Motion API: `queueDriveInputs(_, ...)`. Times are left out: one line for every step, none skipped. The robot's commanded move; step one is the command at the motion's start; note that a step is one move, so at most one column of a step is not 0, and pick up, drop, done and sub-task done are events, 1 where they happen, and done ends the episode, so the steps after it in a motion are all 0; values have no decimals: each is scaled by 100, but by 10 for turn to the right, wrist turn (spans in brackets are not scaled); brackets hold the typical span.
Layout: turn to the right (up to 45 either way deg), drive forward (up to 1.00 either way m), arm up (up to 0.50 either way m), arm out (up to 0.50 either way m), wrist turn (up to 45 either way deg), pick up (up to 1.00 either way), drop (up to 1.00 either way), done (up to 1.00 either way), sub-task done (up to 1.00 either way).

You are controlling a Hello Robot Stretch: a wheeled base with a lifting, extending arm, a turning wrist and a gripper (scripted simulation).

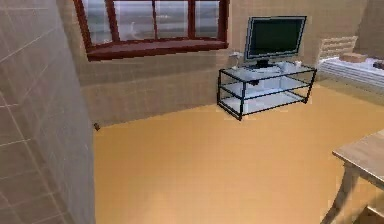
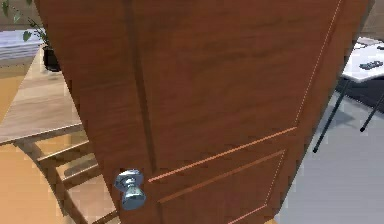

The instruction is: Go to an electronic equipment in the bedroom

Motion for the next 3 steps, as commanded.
queueDriveInputs(0,10,0,0,0,0,0,0,0)
queueDriveInputs(150,0,0,0,0,0,0,0,0)
queueDriveInputs(0,100,0,0,0,0,0,0,0)
